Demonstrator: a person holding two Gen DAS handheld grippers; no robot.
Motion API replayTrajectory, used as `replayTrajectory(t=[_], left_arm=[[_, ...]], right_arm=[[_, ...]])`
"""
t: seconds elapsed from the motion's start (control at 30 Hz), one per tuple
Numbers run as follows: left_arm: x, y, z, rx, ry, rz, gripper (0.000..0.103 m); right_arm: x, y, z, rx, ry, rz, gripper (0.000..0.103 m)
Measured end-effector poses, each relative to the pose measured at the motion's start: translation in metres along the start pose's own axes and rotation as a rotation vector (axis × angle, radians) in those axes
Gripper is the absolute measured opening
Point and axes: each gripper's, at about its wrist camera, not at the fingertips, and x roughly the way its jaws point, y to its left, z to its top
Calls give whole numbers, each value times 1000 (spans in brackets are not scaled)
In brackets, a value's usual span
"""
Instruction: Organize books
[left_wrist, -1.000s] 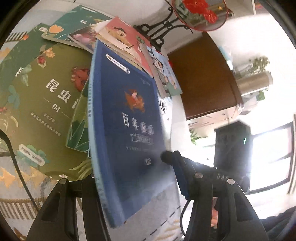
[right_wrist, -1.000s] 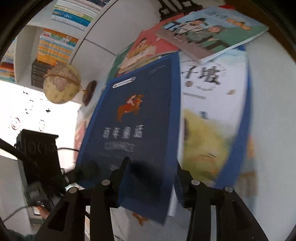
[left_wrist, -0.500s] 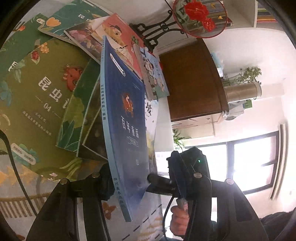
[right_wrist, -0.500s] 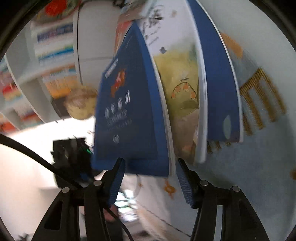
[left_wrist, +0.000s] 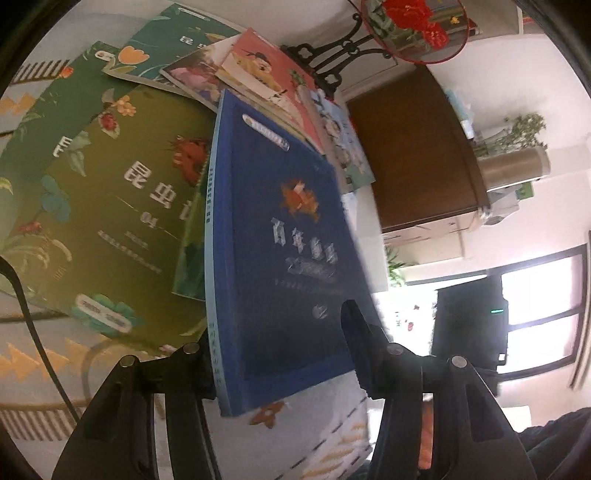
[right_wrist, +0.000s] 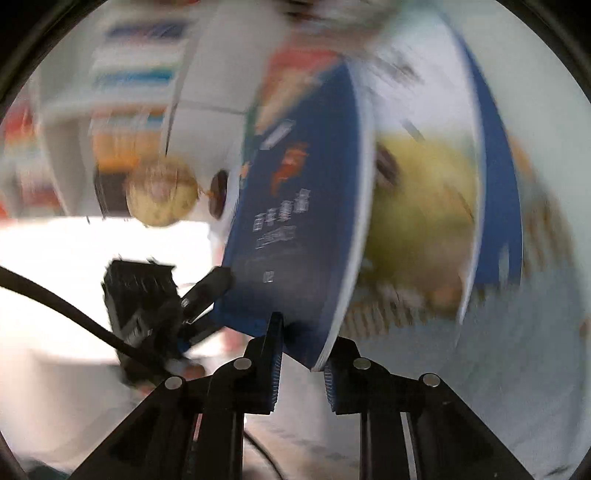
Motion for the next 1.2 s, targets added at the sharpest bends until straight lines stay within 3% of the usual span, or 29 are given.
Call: replayTrajectory(t=[0.1, 0.13, 0.4, 0.53, 0.7, 0.9, 1.07, 1.2], left_arm=[[5, 5, 6, 7, 3, 30, 49], [7, 7, 8, 9, 1, 48, 49], [15, 12, 12, 0, -42, 110, 49], [20, 6, 9, 33, -41, 178, 49], [20, -24, -3, 221, -100, 377, 34], [6, -55, -21, 403, -169, 471, 28], [-25, -61, -31, 411, -219, 460, 28], [-63, -54, -39, 375, -281, 495, 28]], right_arm=[[13, 22, 13, -208, 22, -159, 29], [20, 22, 19, -232, 37, -175, 29], [33, -5, 37, -86, -23, -142, 29], [29, 5, 36, -153, -70, -228, 24], [29, 25, 30, -308, -110, -342, 20], [22, 62, 11, -570, -139, -466, 20], [18, 90, 1, -659, -148, -461, 20], [31, 125, -14, -753, -139, -439, 20]])
